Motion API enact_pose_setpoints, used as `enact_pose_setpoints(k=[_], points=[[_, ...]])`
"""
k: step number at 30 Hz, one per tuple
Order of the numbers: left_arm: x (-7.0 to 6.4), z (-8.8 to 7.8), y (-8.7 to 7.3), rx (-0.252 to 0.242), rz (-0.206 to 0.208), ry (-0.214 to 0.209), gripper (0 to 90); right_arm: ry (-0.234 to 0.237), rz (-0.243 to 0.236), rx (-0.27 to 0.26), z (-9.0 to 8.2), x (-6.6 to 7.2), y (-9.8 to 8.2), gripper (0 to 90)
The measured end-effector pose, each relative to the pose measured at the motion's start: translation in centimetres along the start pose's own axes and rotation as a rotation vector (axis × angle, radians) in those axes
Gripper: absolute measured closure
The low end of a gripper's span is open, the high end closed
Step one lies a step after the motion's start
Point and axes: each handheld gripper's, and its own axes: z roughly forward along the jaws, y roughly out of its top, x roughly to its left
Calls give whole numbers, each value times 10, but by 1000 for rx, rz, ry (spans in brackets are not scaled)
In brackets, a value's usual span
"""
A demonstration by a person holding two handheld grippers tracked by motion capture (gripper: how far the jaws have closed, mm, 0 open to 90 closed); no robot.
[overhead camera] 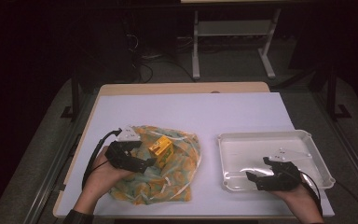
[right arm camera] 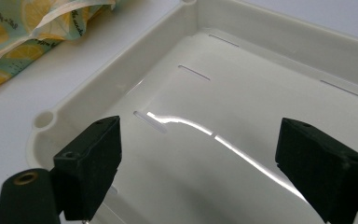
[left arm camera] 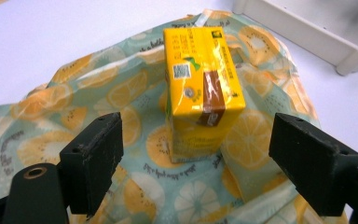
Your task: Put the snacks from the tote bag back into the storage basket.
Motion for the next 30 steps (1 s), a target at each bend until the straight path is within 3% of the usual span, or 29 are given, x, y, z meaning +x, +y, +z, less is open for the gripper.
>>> enact_pose_setpoints(k=[25, 30], points=[[-3, 31, 40, 127, 21, -6, 196, -1, 0, 3, 0, 0, 0, 143], [-3, 38, 45, 160, 30, 14, 207, -1, 1, 2, 0, 0, 0, 143]])
